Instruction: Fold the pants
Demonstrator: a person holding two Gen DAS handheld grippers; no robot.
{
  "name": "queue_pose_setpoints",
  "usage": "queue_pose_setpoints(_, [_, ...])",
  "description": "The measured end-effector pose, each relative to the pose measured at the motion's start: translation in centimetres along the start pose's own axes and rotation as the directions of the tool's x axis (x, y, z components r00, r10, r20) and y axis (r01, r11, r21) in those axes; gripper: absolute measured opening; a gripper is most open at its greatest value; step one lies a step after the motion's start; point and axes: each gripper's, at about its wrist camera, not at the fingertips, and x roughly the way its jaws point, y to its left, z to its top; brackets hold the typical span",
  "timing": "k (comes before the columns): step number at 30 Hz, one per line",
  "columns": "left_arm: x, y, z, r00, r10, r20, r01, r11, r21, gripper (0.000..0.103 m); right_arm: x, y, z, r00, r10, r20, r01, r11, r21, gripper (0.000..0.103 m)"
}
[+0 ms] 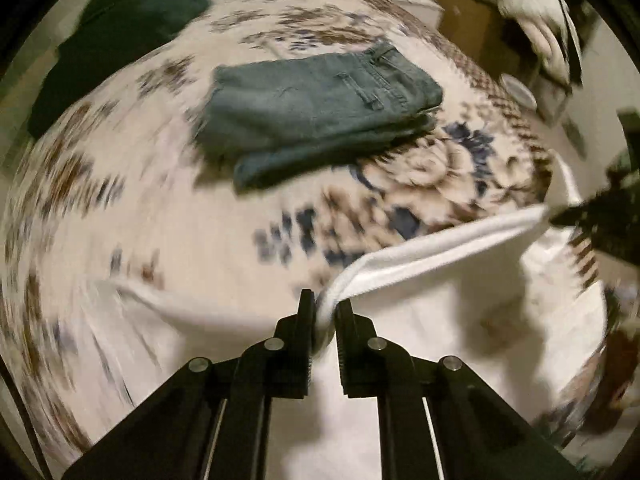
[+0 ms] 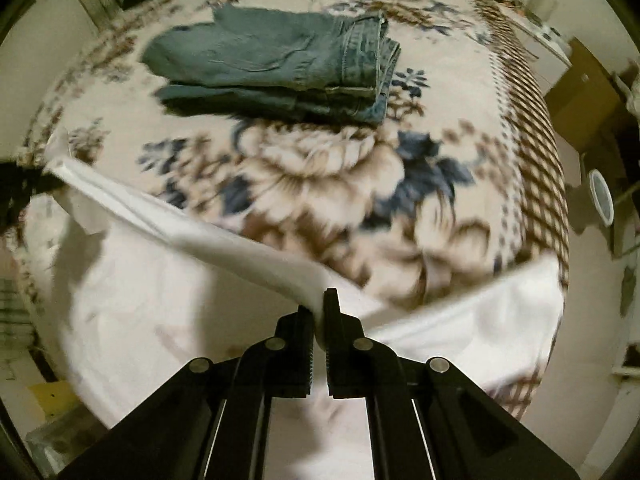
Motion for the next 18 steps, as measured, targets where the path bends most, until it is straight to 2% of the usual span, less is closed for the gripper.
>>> queue_pose_setpoints(2, [-1.0,-0.3,-4.5,1.000,0.016,-0.006,-0.017,0.996,-0.083,0.008,-1.9,2.1,-3.5,1.000,0.022,0.004,-0.022,0.999,0.029,0.005])
queue_pose_setpoints(4, [-0.6,-0.3,-9.2,0.999,0.020,-0.047,-0.028,0.984,-0.173,0.008,-2.6,3.8,-7.4,0.999,0.043,-0.015,-0.042,0.998,0.044,0.005])
queue_pose_setpoints(6, [0.6,-1.0,-14.2,0.991,0.014,-0.131,-0.048,0.964,-0.260,0.008,-2.2,5.5,-11.6,0.997,0.049,-0.057,-0.046,0.998,0.048,0.005])
queue_pose_setpoints(7, [1.4,-1.0,-16.1,0.987,0.009,-0.163,-0.059,0.952,-0.300,0.008,-1.2,6.3,-14.3,0.992,0.077,-0.104,-0.071,0.995,0.065,0.005])
queue_pose_setpoints(8, [2.9,-1.1,-18.5,0.976,-0.010,-0.217,-0.066,0.938,-0.339,0.008,-0.4,6.8,-16.0,0.988,0.074,-0.134,-0.066,0.996,0.060,0.005])
queue_pose_setpoints(10, [5.4,-1.0,-21.5,0.962,-0.033,-0.273,-0.081,0.914,-0.397,0.008,1.7,8.1,-19.5,0.979,0.072,-0.190,-0.064,0.997,0.050,0.005])
queue_pose_setpoints(13, [9.4,-1.7,-23.7,0.941,-0.036,-0.336,-0.104,0.915,-0.389,0.009,5.5,8.6,-22.5,0.966,0.055,-0.253,-0.041,0.997,0.060,0.008])
queue_pose_setpoints(14, [10.9,-1.7,-24.2,0.931,-0.026,-0.364,-0.124,0.916,-0.382,0.012,6.9,8.6,-22.9,0.957,0.042,-0.288,-0.027,0.998,0.057,0.009])
queue_pose_setpoints(17, [11.7,-1.9,-24.1,0.919,-0.021,-0.395,-0.138,0.918,-0.371,0.016,8.7,8.2,-22.8,0.927,0.079,-0.366,-0.045,0.994,0.101,0.026])
queue_pose_setpoints(18, [11.2,-1.8,-24.1,0.920,-0.019,-0.390,-0.140,0.917,-0.373,0.026,8.1,7.9,-22.7,0.923,0.116,-0.368,-0.072,0.989,0.131,0.049])
